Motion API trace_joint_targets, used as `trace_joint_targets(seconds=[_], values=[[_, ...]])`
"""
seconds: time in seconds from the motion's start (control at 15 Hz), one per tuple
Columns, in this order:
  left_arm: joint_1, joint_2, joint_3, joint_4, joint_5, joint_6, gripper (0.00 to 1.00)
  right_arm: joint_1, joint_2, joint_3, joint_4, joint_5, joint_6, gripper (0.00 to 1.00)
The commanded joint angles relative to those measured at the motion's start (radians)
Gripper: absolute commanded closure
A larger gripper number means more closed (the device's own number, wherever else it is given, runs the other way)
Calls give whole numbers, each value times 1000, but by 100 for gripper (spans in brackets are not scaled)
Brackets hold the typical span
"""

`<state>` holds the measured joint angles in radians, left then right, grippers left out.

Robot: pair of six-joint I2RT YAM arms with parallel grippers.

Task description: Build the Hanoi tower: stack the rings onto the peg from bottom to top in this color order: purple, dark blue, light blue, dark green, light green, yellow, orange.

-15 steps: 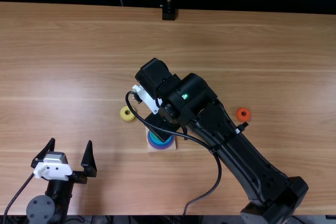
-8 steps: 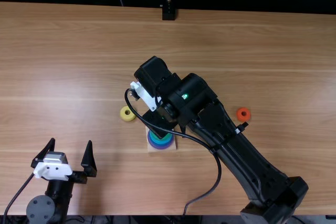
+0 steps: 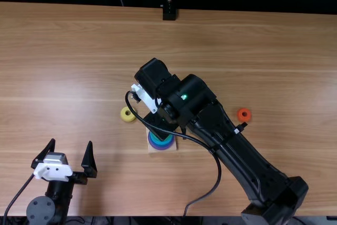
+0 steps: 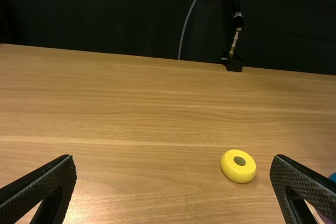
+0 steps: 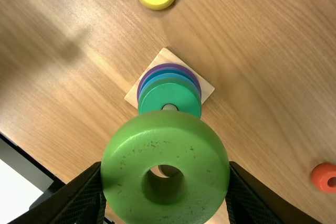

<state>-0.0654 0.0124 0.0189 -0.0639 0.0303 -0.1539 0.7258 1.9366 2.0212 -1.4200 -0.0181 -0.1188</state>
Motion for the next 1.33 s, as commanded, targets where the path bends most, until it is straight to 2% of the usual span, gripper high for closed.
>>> trace_joint_targets(seconds=[0.0,1.27], values=[[-1,-12,-19,-1,1,14,0,-8,-27,-12,0,-4,-6,100],[-1,-12,-19,-1,1,14,0,-28,-34,-13,-11,-6,-5,100]])
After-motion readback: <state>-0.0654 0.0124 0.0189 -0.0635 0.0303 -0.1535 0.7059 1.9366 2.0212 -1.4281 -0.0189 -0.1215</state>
